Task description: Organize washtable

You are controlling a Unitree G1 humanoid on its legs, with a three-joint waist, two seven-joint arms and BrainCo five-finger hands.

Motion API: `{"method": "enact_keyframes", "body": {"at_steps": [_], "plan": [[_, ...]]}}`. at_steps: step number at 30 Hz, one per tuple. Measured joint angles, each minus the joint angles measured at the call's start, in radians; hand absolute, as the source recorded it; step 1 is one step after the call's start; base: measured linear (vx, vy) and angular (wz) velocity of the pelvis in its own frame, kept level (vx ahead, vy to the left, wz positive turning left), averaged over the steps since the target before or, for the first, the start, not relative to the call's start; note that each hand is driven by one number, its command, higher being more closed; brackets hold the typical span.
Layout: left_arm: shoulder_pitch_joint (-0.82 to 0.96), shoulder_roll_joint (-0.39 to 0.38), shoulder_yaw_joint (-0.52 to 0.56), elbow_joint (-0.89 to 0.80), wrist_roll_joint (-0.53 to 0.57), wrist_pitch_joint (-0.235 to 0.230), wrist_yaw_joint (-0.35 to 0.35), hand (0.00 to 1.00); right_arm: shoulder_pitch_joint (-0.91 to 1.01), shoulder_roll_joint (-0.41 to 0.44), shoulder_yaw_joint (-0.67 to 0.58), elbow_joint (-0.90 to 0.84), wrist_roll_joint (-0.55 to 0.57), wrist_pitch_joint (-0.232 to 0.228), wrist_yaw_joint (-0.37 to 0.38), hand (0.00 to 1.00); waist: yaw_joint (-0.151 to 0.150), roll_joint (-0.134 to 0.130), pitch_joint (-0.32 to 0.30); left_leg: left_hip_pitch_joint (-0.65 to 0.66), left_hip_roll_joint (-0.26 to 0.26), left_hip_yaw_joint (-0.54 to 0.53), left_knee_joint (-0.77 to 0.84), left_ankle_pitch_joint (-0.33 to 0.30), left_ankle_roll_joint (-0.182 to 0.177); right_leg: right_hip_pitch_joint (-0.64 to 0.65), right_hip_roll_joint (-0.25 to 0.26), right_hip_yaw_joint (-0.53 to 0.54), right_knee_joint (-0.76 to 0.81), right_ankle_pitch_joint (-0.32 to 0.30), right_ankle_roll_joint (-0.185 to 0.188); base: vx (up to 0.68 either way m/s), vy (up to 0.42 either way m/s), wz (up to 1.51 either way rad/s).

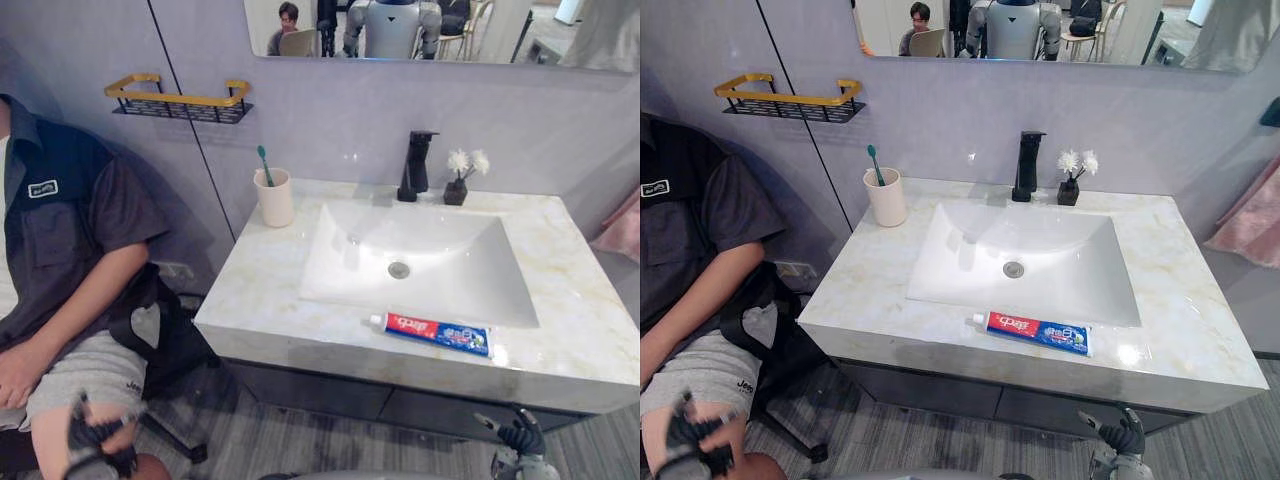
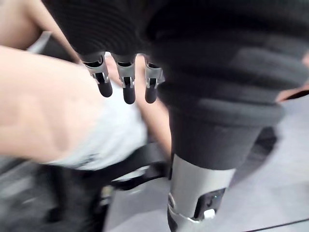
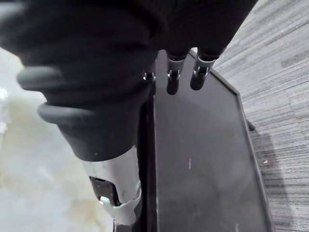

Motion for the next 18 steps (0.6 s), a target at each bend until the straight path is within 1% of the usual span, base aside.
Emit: {"method": "enact_keyframes", "body": {"at_steps": [1,3,4,5,6,7,9,10,11,12,13,14,15,16,17,18], "plan": [[-0.001,0.000,-0.005,-0.188,0.019,-0.006,0.021,0.00,0.016,0.008,-0.004,-0.010,-0.008,-0.002,-0.003,0.00,-0.002,0.000,-0.012,-0.001,-0.002,-0.011,0.008,-0.001,0.000,0.007,-0.002,-0.008,0.000,0.001,0.000,0.14,-0.020,0.09],[-0.022,0.002,-0.032,-0.351,0.053,-0.033,0.039,0.00,0.042,0.007,-0.005,-0.034,-0.015,-0.010,-0.003,0.00,-0.005,0.007,-0.010,-0.001,-0.008,-0.026,0.016,-0.001,0.000,0.019,-0.007,-0.018,-0.006,0.001,0.000,0.10,-0.013,0.12],[-0.045,0.003,-0.071,-0.454,0.085,-0.062,0.047,0.00,0.055,0.006,-0.012,-0.033,-0.025,-0.023,-0.005,0.00,-0.007,0.014,-0.012,0.000,-0.011,-0.031,0.020,-0.002,0.001,0.027,-0.010,-0.023,-0.011,0.001,0.001,0.04,-0.005,0.13],[-0.058,0.003,-0.102,-0.506,0.097,-0.078,0.051,0.00,0.057,0.006,-0.014,-0.034,-0.029,-0.028,-0.005,0.00,-0.012,0.018,-0.011,0.004,-0.012,-0.033,0.020,-0.002,0.002,0.034,-0.010,-0.026,-0.015,0.002,0.002,0.02,-0.006,0.11],[-0.078,0.004,-0.160,-0.573,0.121,-0.104,0.051,0.00,0.054,0.005,-0.012,-0.033,-0.031,-0.031,-0.003,0.00,-0.025,0.021,-0.012,0.008,-0.013,-0.038,0.020,-0.003,0.002,0.041,-0.010,-0.029,-0.018,0.002,0.002,-0.01,-0.009,0.11],[-0.109,0.006,-0.250,-0.629,0.139,-0.123,0.048,0.00,0.049,0.006,-0.003,-0.032,-0.037,-0.033,-0.002,0.00,-0.036,0.024,-0.011,0.011,-0.012,-0.045,0.020,-0.003,0.003,0.046,-0.009,-0.034,-0.018,0.002,0.002,-0.04,-0.012,0.11],[-0.142,0.011,-0.368,-0.664,0.179,-0.141,0.036,0.00,0.039,0.006,0.010,-0.030,-0.039,-0.036,0.000,0.00,-0.048,0.029,-0.008,0.012,-0.012,-0.053,0.020,-0.005,0.006,0.047,-0.006,-0.036,-0.020,0.003,0.003,-0.08,-0.009,0.06],[-0.164,0.019,-0.484,-0.671,0.224,-0.147,0.019,0.00,0.024,0.001,0.029,-0.017,-0.039,-0.036,0.003,0.00,-0.057,0.036,-0.009,0.014,-0.011,-0.053,0.022,-0.005,0.006,0.048,-0.004,-0.034,-0.021,0.007,0.004,-0.10,-0.007,-0.01],[-0.173,0.019,-0.521,-0.671,0.244,-0.146,0.011,0.00,0.020,-0.001,0.037,-0.010,-0.039,-0.036,0.006,0.00,-0.058,0.039,-0.008,0.014,-0.011,-0.053,0.023,-0.005,0.006,0.049,-0.001,-0.033,-0.022,0.008,0.004,-0.12,-0.016,-0.04],[-0.188,0.020,-0.597,-0.670,0.282,-0.146,0.003,0.00,0.012,-0.009,0.062,0.012,-0.041,-0.038,0.023,0.00,-0.060,0.040,-0.006,0.013,-0.010,-0.054,0.022,-0.005,0.006,0.050,0.001,-0.032,-0.028,0.013,0.004,-0.09,-0.014,-0.01],[-0.200,0.021,-0.649,-0.665,0.311,-0.146,-0.007,0.00,0.006,-0.018,0.084,0.034,-0.042,-0.038,0.029,0.00,-0.059,0.043,-0.007,0.013,-0.010,-0.054,0.020,-0.005,0.005,0.051,0.002,-0.033,-0.033,0.017,0.004,-0.08,-0.005,0.00],[-0.224,0.024,-0.741,-0.649,0.346,-0.152,-0.023,0.00,-0.006,-0.020,0.109,0.061,-0.043,-0.044,0.033,0.00,-0.058,0.054,-0.008,0.012,-0.011,-0.054,0.019,-0.008,0.000,0.052,0.001,-0.032,-0.036,0.021,0.004,-0.08,0.010,0.01],[-0.241,0.027,-0.822,-0.626,0.373,-0.160,-0.042,0.00,-0.015,-0.024,0.109,0.060,-0.043,-0.047,0.033,0.00,-0.067,0.062,-0.007,0.013,-0.012,-0.054,0.018,-0.008,0.000,0.052,0.000,-0.031,-0.036,0.025,0.006,-0.07,0.010,0.01],[-0.259,0.032,-0.876,-0.601,0.387,-0.164,-0.054,0.00,-0.020,-0.031,0.114,0.064,-0.044,-0.047,0.035,0.00,-0.073,0.064,-0.007,0.012,-0.012,-0.054,0.018,-0.007,-0.002,0.051,0.000,-0.031,-0.036,0.025,0.006,-0.07,0.006,0.00],[-0.283,0.035,-0.945,-0.562,0.400,-0.168,-0.076,0.00,-0.031,-0.043,0.128,0.078,-0.046,-0.047,0.039,0.00,-0.085,0.064,-0.007,0.012,-0.011,-0.054,0.016,-0.006,-0.004,0.050,0.000,-0.031,-0.036,0.026,0.006,-0.06,0.003,-0.08],[-0.310,0.032,-1.010,-0.511,0.421,-0.168,-0.102,0.00,-0.042,-0.054,0.148,0.091,-0.046,-0.047,0.041,0.00,-0.089,0.064,-0.007,0.012,-0.009,-0.053,0.013,-0.005,-0.005,0.043,0.000,-0.022,-0.036,0.026,0.006,-0.05,0.006,-0.17]]}}
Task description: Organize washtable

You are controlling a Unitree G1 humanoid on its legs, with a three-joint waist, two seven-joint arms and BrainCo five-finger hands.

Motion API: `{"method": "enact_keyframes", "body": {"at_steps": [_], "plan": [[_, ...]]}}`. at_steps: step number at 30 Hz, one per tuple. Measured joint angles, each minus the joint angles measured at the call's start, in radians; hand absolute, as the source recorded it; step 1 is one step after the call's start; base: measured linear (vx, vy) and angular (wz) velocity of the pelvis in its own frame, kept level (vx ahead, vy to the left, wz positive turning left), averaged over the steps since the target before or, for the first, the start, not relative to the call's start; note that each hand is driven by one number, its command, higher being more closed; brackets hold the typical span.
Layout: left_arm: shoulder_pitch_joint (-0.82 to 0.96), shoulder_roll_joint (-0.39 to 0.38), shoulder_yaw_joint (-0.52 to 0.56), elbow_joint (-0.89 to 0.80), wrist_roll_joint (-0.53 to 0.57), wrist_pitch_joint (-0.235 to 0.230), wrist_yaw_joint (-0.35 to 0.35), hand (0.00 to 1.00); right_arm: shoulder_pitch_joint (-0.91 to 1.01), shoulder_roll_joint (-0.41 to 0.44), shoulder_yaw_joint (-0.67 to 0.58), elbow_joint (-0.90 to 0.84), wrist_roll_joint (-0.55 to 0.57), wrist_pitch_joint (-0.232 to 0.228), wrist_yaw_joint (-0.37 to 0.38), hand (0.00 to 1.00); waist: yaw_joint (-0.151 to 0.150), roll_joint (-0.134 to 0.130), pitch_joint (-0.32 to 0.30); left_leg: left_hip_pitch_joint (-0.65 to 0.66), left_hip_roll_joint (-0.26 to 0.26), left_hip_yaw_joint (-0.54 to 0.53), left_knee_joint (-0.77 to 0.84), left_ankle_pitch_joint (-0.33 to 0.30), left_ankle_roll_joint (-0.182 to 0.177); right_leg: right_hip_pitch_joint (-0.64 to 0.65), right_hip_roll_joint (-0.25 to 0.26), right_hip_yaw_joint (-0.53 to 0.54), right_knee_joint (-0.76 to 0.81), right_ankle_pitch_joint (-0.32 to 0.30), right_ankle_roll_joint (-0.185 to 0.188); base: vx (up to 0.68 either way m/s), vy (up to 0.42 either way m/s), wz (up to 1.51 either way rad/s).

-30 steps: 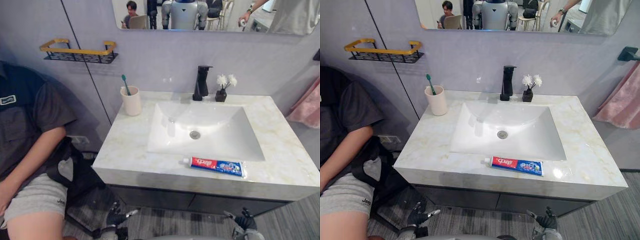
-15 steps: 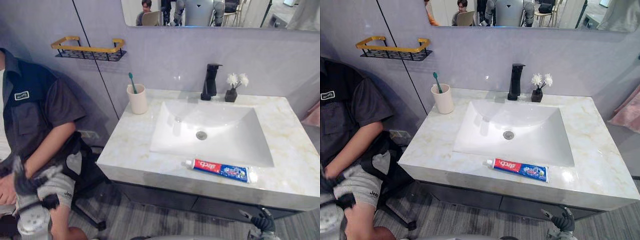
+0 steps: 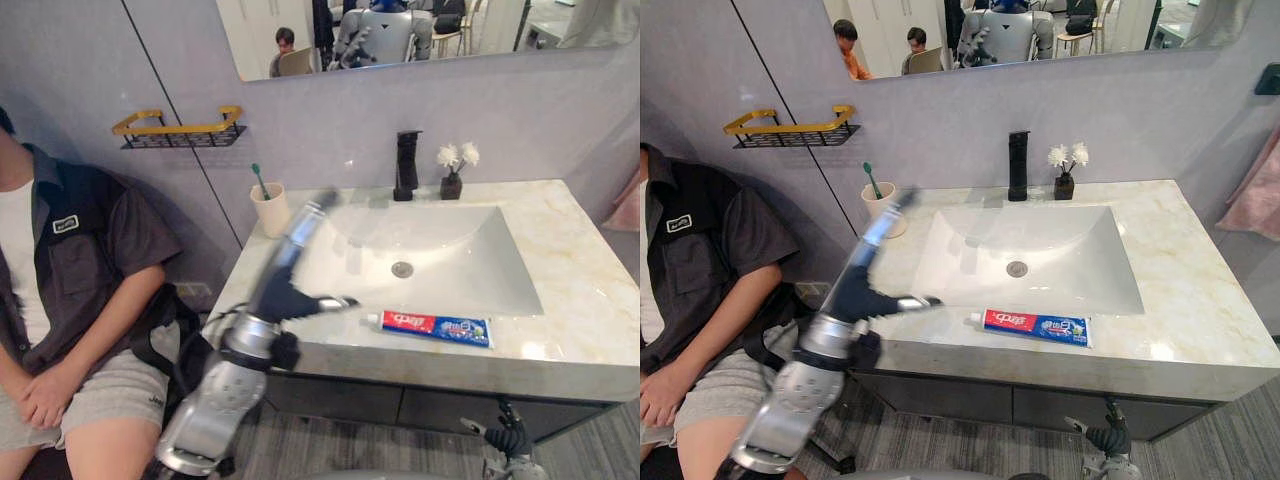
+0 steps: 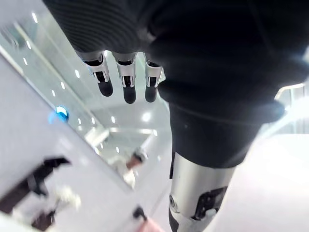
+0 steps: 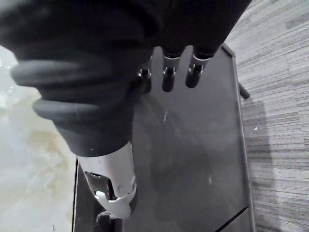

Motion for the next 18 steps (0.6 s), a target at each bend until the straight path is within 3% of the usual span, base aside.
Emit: {"method": "enact_keyframes", "body": {"at_steps": [4,7,18], "plan": [[-0.072,-0.036,-0.119,0.185,0.072,0.007,-0.057,0.00,-0.020,0.000,0.036,0.047,-0.003,0.007,0.004,0.00,-0.006,-0.002,0.001,-0.005,0.005,0.000,-0.025,0.012,-0.016,-0.028,0.010,0.020,-0.001,0.008,0.004,-0.02,-0.013,-0.17],[-0.093,-0.079,-0.139,0.320,0.129,0.032,-0.063,0.00,-0.028,0.011,0.053,0.082,-0.003,0.009,0.022,0.00,-0.023,-0.002,0.001,-0.005,0.011,0.002,-0.029,0.016,-0.010,-0.026,0.019,0.023,-0.015,0.016,-0.007,0.05,-0.026,-0.05],[-0.208,-0.110,-0.143,0.522,0.255,0.097,-0.054,0.00,-0.051,0.013,0.048,0.096,0.002,0.009,0.024,0.00,-0.026,-0.026,0.017,-0.004,0.013,0.004,-0.043,0.015,-0.011,-0.024,0.032,0.035,-0.044,0.022,-0.011,0.04,-0.016,-0.05]]}}
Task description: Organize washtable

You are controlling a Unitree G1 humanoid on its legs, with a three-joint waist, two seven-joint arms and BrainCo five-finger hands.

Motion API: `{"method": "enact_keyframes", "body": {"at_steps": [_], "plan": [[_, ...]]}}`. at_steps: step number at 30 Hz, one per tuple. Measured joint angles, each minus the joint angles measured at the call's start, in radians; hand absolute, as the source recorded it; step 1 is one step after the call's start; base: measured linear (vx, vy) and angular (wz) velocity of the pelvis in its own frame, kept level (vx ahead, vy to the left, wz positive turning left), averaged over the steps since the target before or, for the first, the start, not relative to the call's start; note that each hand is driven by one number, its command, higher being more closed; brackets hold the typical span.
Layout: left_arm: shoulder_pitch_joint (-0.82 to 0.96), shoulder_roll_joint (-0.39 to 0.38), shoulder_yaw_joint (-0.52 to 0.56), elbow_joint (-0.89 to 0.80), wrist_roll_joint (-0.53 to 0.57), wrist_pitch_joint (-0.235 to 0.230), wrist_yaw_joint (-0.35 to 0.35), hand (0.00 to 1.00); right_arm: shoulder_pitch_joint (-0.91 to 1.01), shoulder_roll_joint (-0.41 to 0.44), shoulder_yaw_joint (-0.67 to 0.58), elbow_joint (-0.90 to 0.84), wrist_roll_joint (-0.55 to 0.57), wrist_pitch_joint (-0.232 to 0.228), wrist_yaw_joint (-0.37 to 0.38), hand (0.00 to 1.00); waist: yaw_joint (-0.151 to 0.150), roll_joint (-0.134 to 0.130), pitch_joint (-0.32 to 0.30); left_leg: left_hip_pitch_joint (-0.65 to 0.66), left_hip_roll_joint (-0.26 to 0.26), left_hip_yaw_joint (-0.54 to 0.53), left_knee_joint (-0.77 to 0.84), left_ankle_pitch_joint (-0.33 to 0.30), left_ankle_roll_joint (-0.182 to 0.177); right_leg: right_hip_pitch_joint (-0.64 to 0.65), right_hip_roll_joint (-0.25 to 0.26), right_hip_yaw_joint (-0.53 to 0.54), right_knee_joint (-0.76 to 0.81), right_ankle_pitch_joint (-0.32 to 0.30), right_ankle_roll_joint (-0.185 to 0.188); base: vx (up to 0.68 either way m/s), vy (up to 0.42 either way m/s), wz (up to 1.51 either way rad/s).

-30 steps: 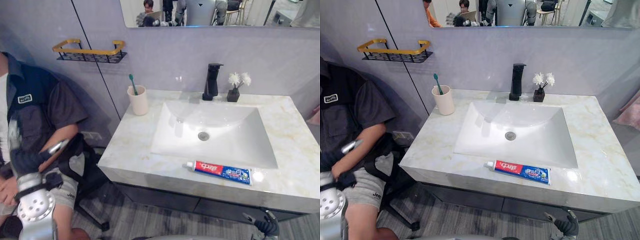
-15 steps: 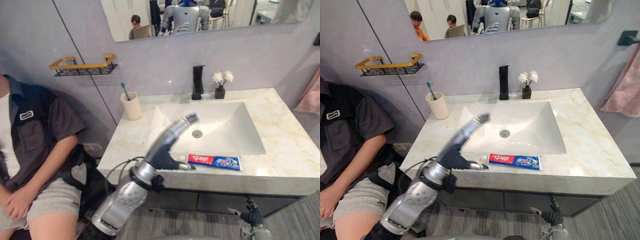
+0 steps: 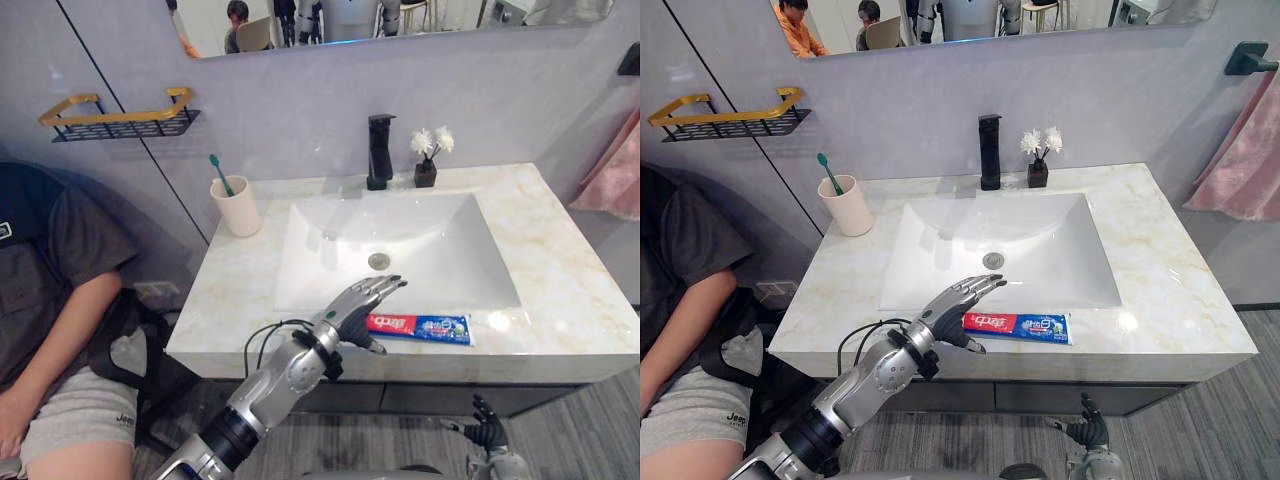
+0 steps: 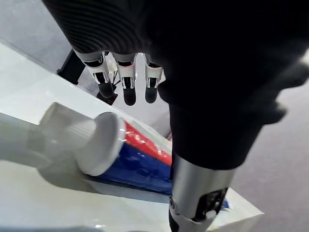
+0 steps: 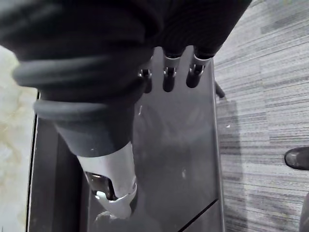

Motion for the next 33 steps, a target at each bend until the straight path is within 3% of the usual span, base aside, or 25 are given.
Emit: {"method": "enact_keyframes", "body": {"at_steps": [4,7,8,17,20,25,30,33], "plan": [[-0.012,-0.010,0.003,0.010,0.002,0.009,0.009,0.00,-0.001,0.007,-0.004,0.022,0.006,0.008,0.000,0.00,-0.003,0.000,0.000,0.000,0.000,0.000,-0.005,0.000,0.000,0.001,-0.001,0.000,-0.007,0.001,0.001,0.00,0.000,0.00],[-0.024,-0.011,0.007,0.023,-0.001,0.014,0.017,0.00,-0.002,0.011,-0.004,0.027,0.006,0.016,0.000,0.00,-0.021,-0.001,0.005,0.000,0.001,0.001,-0.006,0.000,0.000,0.001,-0.002,0.000,-0.007,0.001,0.001,0.00,0.000,0.00],[-0.039,-0.014,0.013,0.046,-0.001,0.013,0.017,1.00,-0.002,0.011,-0.005,0.027,0.006,0.016,0.000,0.00,-0.022,-0.001,0.007,0.000,0.001,0.003,-0.006,0.000,0.000,0.000,-0.002,0.001,-0.008,0.002,0.002,-0.03,-0.007,-0.04],[-0.091,-0.014,0.024,0.129,0.068,0.014,-0.006,1.00,-0.001,0.010,-0.008,0.031,0.008,0.023,0.001,0.00,-0.033,0.000,0.032,0.001,0.003,0.026,-0.014,-0.001,0.000,-0.002,-0.002,0.022,-0.039,0.020,0.006,-0.02,-0.002,-0.07],[-0.108,-0.014,0.041,0.139,0.070,0.014,-0.003,1.00,-0.013,0.011,-0.026,0.031,0.008,0.022,-0.001,0.00,-0.050,-0.001,0.033,0.002,0.003,0.039,-0.019,-0.001,-0.001,-0.005,0.000,0.033,-0.044,0.024,0.005,0.02,0.001,-0.11],[-0.123,-0.001,0.046,0.148,0.070,0.015,-0.006,1.00,-0.004,0.011,-0.133,0.030,0.021,0.022,-0.028,0.00,-0.050,0.001,0.034,0.011,0.003,0.057,-0.018,-0.006,-0.004,-0.004,0.003,0.051,-0.046,0.025,0.005,0.02,-0.002,-0.12],[-0.098,0.010,0.090,0.137,0.064,0.020,-0.005,1.00,0.004,0.011,-0.325,0.005,0.074,0.028,-0.071,0.00,-0.054,0.008,0.038,0.019,0.009,0.078,-0.003,-0.023,-0.003,-0.003,0.008,0.076,-0.043,0.025,0.005,-0.01,-0.007,-0.14],[-0.034,0.011,0.158,0.097,0.050,0.045,-0.003,1.00,0.031,0.021,-0.463,-0.129,0.116,0.042,-0.105,0.00,-0.054,0.008,0.037,0.025,0.018,0.091,-0.003,-0.029,-0.003,-0.007,0.012,0.092,-0.038,0.023,0.005,-0.02,-0.010,-0.15]]}}
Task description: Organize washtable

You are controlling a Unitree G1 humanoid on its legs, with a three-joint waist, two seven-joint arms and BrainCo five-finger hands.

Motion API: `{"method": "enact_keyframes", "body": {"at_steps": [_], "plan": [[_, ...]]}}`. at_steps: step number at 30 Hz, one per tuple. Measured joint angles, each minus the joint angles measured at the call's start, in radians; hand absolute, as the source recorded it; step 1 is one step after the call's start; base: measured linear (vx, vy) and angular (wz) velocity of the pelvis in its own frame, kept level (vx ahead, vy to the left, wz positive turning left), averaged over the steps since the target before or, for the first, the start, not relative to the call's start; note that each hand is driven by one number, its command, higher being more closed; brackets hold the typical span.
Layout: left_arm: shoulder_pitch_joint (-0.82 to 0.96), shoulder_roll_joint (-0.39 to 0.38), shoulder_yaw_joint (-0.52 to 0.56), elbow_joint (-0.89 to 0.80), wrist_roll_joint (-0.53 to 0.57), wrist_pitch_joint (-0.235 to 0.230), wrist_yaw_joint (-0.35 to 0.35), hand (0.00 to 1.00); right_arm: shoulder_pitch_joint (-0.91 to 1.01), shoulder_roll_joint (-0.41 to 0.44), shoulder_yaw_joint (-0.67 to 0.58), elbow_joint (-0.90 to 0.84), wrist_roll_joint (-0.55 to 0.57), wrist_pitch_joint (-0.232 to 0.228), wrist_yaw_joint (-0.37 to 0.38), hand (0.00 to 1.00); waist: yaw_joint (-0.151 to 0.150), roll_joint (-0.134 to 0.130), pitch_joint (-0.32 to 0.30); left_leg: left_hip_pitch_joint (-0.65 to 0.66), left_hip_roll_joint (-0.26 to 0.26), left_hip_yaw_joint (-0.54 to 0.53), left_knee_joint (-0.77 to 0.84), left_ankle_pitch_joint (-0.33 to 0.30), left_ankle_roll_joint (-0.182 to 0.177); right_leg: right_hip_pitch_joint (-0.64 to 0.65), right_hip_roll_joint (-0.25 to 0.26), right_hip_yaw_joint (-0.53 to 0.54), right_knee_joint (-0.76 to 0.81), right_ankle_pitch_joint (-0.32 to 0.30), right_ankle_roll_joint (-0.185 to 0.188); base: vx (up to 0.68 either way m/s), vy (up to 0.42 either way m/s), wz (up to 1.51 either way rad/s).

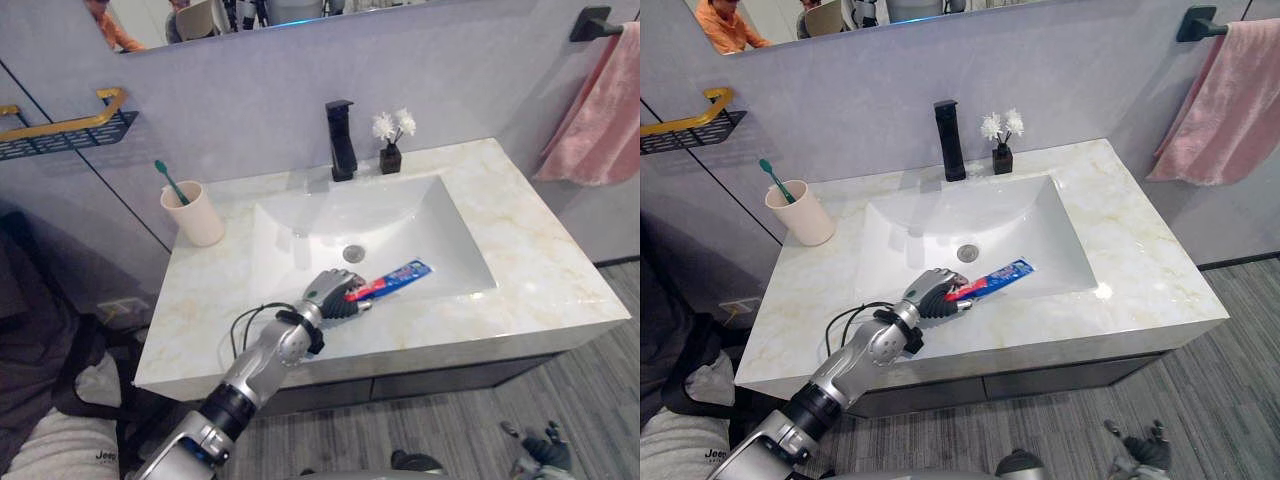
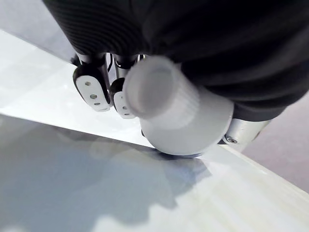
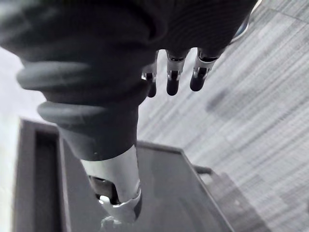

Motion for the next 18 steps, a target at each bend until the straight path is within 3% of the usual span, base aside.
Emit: {"method": "enact_keyframes", "body": {"at_steps": [4,8,9,13,14,16,17,18], "plan": [[0.104,-0.001,0.088,-0.096,-0.060,0.030,0.004,1.00,-0.003,-0.002,-0.167,-0.292,0.045,0.002,-0.055,0.00,0.005,-0.002,0.001,0.001,0.002,0.023,-0.003,-0.001,0.000,-0.024,0.004,0.023,0.026,-0.009,0.005,-0.02,-0.007,-0.16],[0.132,-0.010,0.171,-0.201,-0.103,0.038,0.025,1.00,-0.066,-0.053,-0.196,-0.525,0.104,-0.014,-0.080,0.00,0.007,-0.022,0.011,0.002,0.001,0.030,0.001,-0.002,0.002,-0.032,0.006,0.030,0.038,-0.009,0.006,-0.02,-0.004,-0.06],[0.147,-0.020,0.203,-0.255,-0.114,0.038,0.041,1.00,-0.111,-0.074,-0.194,-0.593,0.157,-0.042,-0.073,0.00,0.009,-0.032,0.011,0.001,0.001,0.029,0.002,-0.003,0.003,-0.032,0.006,0.030,0.038,-0.009,0.006,-0.03,-0.011,0.01],[0.155,-0.033,0.241,-0.334,-0.154,0.022,0.056,1.00,-0.254,-0.192,-0.118,-0.745,0.266,-0.130,-0.049,0.00,0.034,-0.034,0.003,-0.017,-0.002,0.016,0.021,-0.009,0.011,-0.034,0.007,0.023,0.032,-0.003,0.006,-0.01,-0.008,0.07],[0.155,-0.033,0.247,-0.336,-0.182,0.010,0.063,1.00,-0.327,-0.250,-0.055,-0.778,0.305,-0.163,-0.025,0.00,0.037,-0.036,0.002,-0.027,-0.002,0.003,0.027,-0.009,0.011,-0.033,0.007,0.010,0.032,-0.002,0.005,-0.01,-0.019,0.20],[0.155,-0.032,0.250,-0.337,-0.191,0.009,0.063,1.00,-0.383,-0.282,0.009,-0.798,0.338,-0.184,-0.008,0.00,0.038,-0.036,0.001,-0.030,-0.002,-0.009,0.029,-0.009,0.011,-0.030,0.007,-0.001,0.032,-0.002,0.004,0.00,-0.024,0.21],[0.155,-0.033,0.249,-0.344,-0.216,0.009,0.063,1.00,-0.468,-0.310,0.147,-0.812,0.383,-0.209,0.021,0.00,0.054,-0.035,-0.007,-0.036,-0.001,-0.017,0.033,-0.008,0.012,-0.029,0.007,-0.010,0.032,-0.002,0.004,0.00,-0.026,0.13],[0.155,-0.033,0.249,-0.346,-0.218,0.009,0.063,1.00,-0.472,-0.311,0.157,-0.813,0.386,-0.208,0.023,0.00,0.056,-0.035,-0.007,-0.036,-0.001,-0.017,0.034,-0.008,0.012,-0.029,0.007,-0.010,0.032,-0.002,0.004,0.00,-0.024,0.15]]}}
